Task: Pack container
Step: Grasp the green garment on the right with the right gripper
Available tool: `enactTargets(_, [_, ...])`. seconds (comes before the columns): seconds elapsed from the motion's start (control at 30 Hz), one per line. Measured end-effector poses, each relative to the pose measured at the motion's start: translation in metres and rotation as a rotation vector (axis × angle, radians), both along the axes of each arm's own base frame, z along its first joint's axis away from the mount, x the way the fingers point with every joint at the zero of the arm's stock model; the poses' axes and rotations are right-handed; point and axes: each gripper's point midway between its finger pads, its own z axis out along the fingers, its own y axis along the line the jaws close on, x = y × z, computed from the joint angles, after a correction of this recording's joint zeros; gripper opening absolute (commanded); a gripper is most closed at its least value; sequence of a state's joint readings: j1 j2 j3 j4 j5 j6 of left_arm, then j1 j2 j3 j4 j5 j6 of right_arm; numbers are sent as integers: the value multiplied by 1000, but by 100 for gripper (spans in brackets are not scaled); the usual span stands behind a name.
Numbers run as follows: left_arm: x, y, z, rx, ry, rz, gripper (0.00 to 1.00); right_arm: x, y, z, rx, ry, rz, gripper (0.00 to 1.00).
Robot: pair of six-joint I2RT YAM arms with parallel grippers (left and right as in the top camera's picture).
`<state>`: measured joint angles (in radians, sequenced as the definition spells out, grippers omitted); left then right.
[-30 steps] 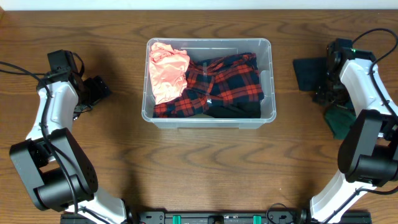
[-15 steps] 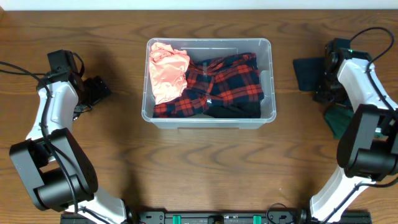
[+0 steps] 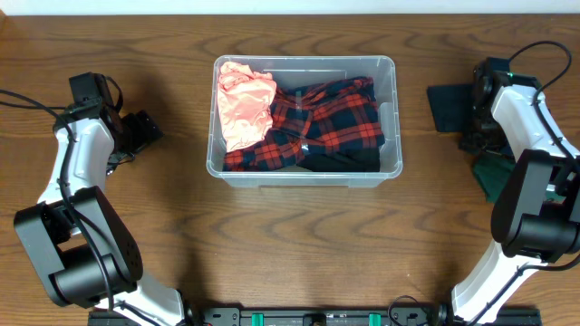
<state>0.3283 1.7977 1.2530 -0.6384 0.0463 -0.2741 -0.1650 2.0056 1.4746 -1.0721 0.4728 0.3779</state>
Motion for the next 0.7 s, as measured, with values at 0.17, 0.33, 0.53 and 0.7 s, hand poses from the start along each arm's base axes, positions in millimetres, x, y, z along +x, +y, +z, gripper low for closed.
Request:
enactTargets(0.17, [0, 0, 0, 0, 1, 0, 98, -5, -1, -7, 2, 10, -2, 78])
enactTargets(0.33, [0, 0, 0, 0, 0, 0, 98, -12, 0, -15, 5, 34, 7, 48])
enactTargets(0.53, [0, 0, 0, 0, 0, 0, 98, -13, 1, -15, 6, 44, 17, 1])
enactTargets(0.7, [0, 0, 0, 0, 0, 0, 98, -21, 2, -8, 14, 89, 15, 1])
